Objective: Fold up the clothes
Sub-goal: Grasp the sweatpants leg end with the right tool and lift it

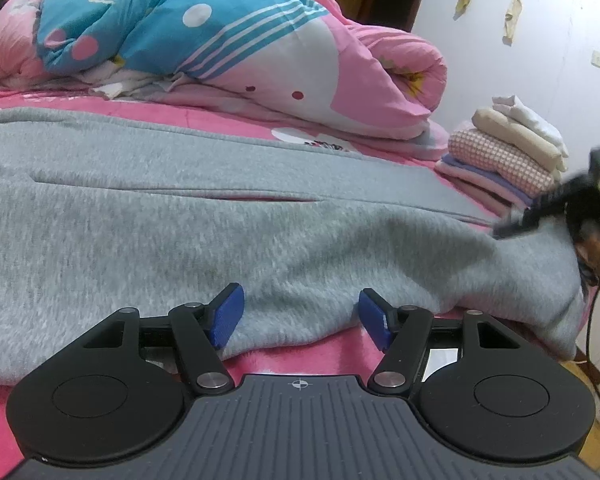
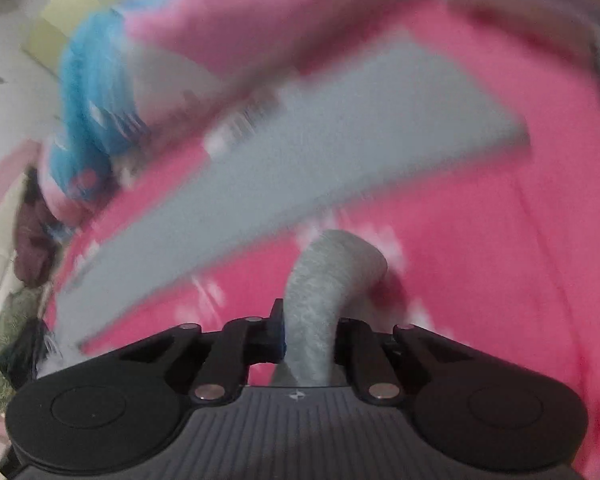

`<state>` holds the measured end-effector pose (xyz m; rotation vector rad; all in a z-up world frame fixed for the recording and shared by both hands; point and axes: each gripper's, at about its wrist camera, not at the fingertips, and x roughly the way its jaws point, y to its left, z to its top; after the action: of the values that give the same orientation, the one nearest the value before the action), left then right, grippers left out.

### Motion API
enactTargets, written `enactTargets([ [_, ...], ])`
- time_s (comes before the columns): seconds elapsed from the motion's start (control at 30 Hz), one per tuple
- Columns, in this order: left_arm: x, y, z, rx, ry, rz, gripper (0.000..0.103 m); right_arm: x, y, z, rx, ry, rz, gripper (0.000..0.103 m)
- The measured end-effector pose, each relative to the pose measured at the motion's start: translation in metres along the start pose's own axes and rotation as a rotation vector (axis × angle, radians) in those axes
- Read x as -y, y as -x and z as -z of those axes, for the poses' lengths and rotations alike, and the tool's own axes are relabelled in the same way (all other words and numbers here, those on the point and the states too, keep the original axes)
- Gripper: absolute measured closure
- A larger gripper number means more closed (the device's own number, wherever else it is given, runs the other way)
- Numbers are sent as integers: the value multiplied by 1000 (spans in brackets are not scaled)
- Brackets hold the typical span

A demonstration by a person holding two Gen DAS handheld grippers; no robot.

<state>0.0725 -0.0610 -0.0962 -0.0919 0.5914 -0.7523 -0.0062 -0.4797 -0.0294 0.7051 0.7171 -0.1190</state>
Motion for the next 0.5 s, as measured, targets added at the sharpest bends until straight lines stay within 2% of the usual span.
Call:
enactTargets([
  [0.07, 0, 0, 0, 1, 1, 1, 39, -20, 35, -12, 181, 61, -83, 93],
  [0.27, -1, 1, 0, 8, 7, 7, 39, -20, 103, 17, 554, 164, -223, 92],
  [0.33, -3, 1, 0, 8, 17, 12, 39, 11, 94, 37, 519, 81, -151, 92],
  [0.43, -3, 2, 1, 9, 14, 19, 39, 66, 66, 66, 395, -86, 23, 91],
  [0.5, -4, 4, 2, 9, 10, 22, 39, 85, 62, 78, 382, -165, 14, 91],
])
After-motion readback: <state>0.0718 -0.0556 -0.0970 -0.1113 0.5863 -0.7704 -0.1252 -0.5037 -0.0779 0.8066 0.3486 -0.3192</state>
